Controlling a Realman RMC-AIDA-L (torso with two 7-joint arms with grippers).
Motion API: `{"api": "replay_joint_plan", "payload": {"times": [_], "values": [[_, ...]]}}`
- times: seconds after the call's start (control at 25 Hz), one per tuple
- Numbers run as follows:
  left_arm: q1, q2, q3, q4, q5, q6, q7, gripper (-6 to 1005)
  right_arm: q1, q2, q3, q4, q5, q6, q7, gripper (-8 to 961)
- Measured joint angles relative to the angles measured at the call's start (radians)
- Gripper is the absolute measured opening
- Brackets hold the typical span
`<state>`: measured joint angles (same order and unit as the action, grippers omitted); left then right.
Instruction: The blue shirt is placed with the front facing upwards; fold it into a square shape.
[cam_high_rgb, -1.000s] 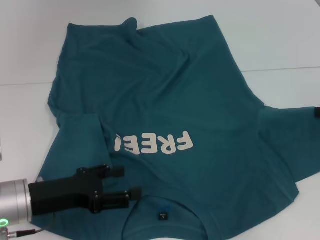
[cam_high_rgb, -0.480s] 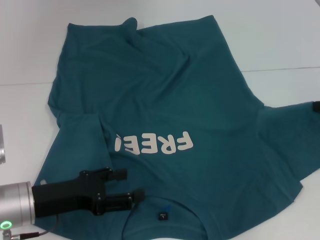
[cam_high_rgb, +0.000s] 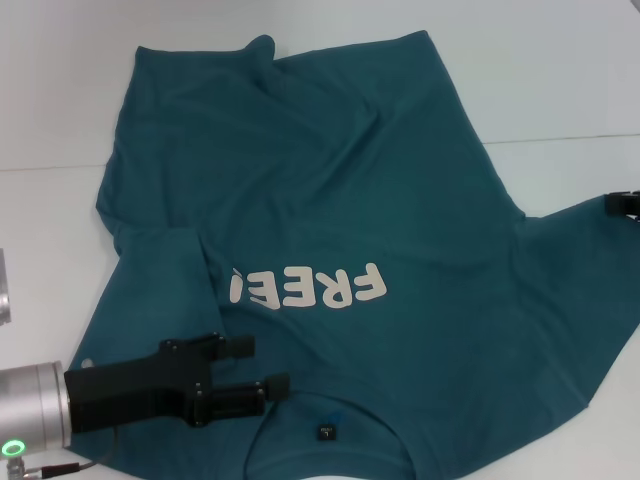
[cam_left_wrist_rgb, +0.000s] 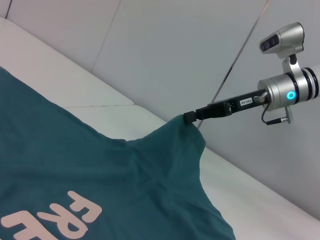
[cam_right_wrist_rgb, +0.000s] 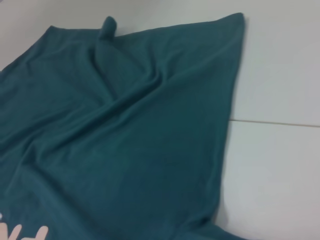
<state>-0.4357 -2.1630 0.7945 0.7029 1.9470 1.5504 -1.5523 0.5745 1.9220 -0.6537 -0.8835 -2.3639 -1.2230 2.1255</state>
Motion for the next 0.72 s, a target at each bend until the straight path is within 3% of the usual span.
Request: {"api": "replay_joint_plan", "payload": {"times": [0.44, 0.72], "values": [[-0.009, 0.002, 0.000, -0.004, -0.001, -0.004, 0.000, 888, 0.039, 0.005, -0.007, -0.003, 0.000, -0.011, 0.001, 120], [-0.012, 0.003, -0.001, -0.005, -0.001, -0.010, 0.000, 888, 0.081, 0.034, -0.056, -0.003, 0.000, -0.005, 0.001, 131]]}}
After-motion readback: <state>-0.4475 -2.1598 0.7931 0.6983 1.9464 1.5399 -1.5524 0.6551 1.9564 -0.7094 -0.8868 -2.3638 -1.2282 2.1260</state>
